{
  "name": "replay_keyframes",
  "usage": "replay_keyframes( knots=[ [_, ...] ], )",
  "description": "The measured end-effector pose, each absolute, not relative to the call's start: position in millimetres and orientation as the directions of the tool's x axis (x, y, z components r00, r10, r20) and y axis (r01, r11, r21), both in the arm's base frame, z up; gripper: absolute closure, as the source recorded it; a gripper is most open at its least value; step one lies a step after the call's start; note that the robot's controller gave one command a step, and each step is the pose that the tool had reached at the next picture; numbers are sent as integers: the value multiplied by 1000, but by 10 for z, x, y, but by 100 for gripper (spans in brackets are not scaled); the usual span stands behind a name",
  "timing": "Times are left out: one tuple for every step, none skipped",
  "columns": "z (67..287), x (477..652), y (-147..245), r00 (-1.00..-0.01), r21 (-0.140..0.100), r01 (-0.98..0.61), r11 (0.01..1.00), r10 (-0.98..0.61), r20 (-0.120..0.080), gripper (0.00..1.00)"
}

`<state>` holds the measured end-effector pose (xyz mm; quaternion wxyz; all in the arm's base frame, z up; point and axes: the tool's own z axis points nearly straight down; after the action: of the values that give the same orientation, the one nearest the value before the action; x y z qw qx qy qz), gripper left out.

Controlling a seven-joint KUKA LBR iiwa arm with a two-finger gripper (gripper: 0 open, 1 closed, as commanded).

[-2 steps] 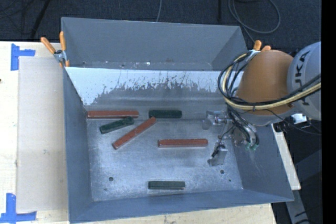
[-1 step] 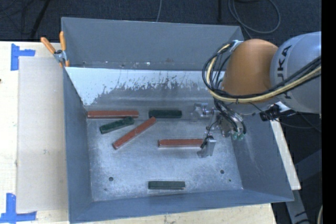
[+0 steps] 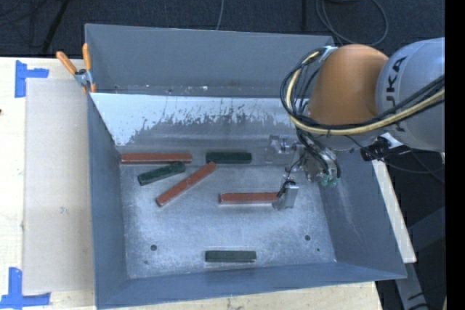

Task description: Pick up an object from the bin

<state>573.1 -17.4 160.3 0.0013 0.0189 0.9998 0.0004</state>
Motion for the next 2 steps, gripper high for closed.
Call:
replay_keyframes(
  knots=[
    [876, 5623, -182, -994, 1, 108, 994, 108, -4, 0],
    [704, 5664, -218, -998, 0, 69, 998, 69, -2, 100]
  ],
)
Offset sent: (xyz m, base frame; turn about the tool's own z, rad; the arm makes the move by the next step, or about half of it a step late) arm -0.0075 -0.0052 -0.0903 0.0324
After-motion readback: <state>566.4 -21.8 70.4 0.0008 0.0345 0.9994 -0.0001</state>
